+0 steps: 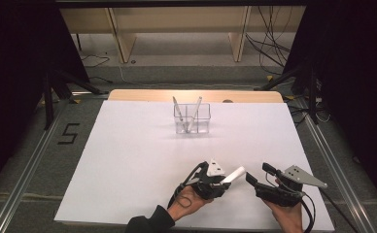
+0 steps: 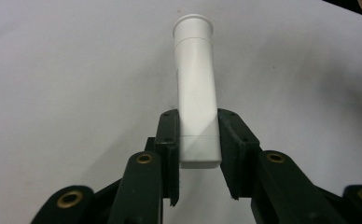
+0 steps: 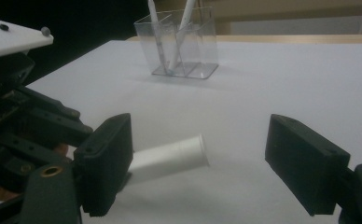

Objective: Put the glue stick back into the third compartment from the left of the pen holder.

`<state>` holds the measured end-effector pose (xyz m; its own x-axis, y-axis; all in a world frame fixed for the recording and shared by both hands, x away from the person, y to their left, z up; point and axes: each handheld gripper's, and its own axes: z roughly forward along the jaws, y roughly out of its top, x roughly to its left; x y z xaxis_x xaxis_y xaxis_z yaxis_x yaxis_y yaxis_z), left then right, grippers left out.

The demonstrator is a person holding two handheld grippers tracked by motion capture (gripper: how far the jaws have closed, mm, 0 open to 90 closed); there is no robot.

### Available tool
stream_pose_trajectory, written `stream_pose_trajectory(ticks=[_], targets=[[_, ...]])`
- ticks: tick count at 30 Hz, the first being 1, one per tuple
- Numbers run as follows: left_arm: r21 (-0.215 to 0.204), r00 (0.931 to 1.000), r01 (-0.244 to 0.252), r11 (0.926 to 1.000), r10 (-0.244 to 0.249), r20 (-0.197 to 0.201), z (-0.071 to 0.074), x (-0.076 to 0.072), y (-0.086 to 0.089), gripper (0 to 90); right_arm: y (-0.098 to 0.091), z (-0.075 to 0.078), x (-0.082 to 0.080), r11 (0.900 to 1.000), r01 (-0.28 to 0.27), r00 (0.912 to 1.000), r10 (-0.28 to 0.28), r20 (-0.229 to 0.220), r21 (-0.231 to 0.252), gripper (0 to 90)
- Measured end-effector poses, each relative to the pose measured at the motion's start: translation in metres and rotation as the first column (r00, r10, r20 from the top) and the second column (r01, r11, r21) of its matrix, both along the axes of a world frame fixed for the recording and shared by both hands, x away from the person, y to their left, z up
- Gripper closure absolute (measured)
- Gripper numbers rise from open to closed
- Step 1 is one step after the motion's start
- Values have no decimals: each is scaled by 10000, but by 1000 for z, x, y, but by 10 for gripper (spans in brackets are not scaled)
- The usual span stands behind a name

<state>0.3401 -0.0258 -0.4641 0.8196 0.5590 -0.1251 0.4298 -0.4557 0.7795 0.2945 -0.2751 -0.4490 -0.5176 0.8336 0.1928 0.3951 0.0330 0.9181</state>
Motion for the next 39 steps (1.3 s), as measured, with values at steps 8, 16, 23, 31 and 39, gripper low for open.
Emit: stream_pose_trajectory(ticks=[8, 16, 23, 31, 39], targets=[[-613, 9981, -544, 9966, 560, 246, 11, 9, 29, 706, 1, -1, 0, 9998, -99, 9999, 100, -92, 170, 241], [-1074, 9953, -788, 9911, 843, 481, 17, 11, 50, 706, 6, -1, 2, 9951, -512, 9978, 546, -379, 844, 233], [-1467, 9937, -779, 9861, 888, 688, 18, 7, 63, 706, 14, -1, 6, 9844, -862, 9933, 968, -628, 1533, 231], [-1776, 9921, -777, 9810, 937, 832, 18, 2, 74, 705, 30, -5, 13, 9671, -1376, 9818, 1617, -994, 2140, 231], [-1935, 9903, -812, 9777, 1012, 956, 14, -3, 84, 705, 47, -4, 23, 9365, -1780, 9668, 2236, -1236, 3023, 231]])
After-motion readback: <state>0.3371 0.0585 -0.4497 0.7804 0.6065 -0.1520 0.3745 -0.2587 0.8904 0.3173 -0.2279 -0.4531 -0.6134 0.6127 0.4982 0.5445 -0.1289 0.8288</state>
